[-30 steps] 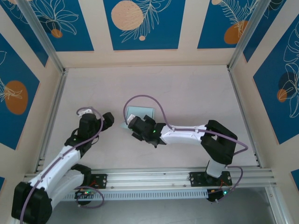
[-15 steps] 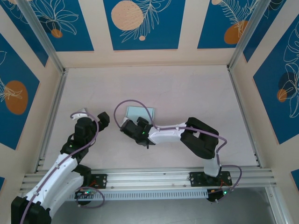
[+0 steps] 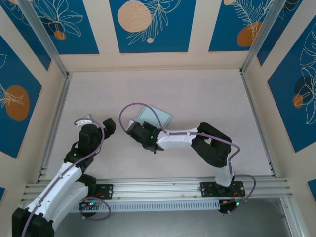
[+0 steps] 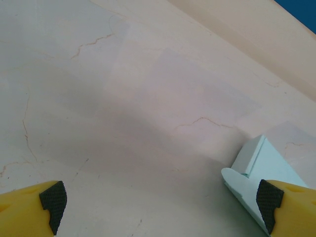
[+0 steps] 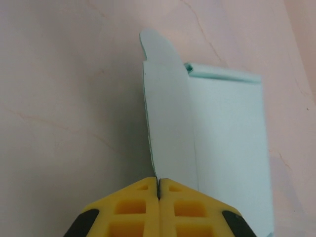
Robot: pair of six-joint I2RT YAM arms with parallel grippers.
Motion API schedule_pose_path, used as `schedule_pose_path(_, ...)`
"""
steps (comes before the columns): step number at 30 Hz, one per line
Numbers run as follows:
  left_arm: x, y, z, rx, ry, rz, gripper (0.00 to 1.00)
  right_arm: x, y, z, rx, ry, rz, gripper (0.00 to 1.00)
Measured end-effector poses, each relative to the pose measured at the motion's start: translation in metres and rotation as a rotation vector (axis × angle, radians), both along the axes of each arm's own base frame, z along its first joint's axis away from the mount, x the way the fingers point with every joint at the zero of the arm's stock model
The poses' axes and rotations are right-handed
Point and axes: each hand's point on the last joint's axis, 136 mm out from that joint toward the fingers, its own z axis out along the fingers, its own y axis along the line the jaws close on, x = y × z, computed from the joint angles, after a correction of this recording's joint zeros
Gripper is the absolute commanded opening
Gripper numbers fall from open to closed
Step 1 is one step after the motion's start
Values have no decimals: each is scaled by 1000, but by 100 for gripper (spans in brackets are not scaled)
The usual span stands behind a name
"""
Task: Fold the paper box
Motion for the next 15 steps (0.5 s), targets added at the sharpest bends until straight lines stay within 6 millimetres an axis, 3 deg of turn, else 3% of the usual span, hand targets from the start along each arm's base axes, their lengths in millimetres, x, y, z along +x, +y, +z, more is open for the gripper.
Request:
schedule_pose_path(8,1,0,-5,28,20,-14,100,4,4,54,59,1,8,0)
schedule_pose_path(15,5,-8,4,29,14,-57,100,-9,-4,100,151,143,28,0)
